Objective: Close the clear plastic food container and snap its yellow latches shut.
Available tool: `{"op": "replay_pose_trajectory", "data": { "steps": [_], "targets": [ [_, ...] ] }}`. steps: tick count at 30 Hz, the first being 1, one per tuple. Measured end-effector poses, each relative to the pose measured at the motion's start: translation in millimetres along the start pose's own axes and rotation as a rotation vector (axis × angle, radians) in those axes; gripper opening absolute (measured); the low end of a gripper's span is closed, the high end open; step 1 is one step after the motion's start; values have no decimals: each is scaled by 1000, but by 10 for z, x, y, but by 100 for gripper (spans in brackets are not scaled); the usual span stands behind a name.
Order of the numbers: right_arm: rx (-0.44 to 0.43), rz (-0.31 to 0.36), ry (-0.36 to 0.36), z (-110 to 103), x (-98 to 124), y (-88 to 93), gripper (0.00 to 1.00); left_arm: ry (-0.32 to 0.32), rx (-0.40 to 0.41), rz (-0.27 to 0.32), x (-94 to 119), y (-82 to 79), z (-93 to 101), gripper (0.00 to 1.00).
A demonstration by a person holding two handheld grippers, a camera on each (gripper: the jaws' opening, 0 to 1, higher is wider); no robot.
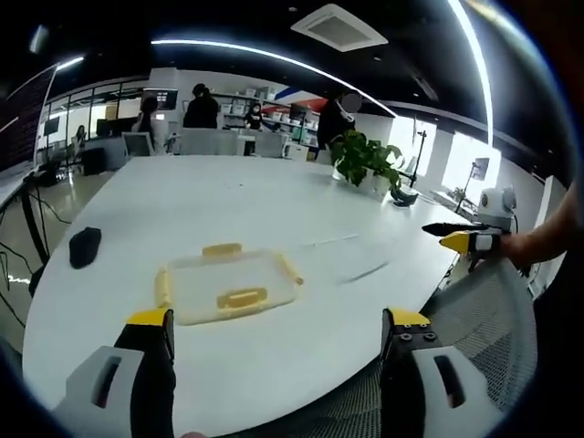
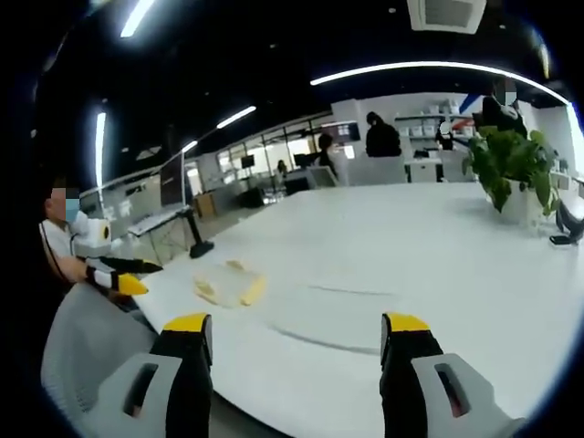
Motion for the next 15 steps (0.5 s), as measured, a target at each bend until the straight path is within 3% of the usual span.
{"op": "replay_pose_trajectory", "data": {
  "steps": [5, 10, 15],
  "targets": [
    [-31, 7, 6, 43, 11, -8, 76, 7, 0, 3, 5, -10, 12, 95],
    [-16, -16, -8, 12, 1, 18, 76, 25, -53, -20, -16, 2, 54, 94],
    [-24, -11, 8, 32, 3, 9, 75, 22, -34, -18, -13, 9, 21, 93]
  ]
}}
Point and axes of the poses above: the point that each gripper's makers call its tool centre point, and the gripper's own axes: x roughly backward along the fingers, z roughly to its right, y roughly out of its underside, the point moved 6 cm from there along x, roughly backward along the fingers
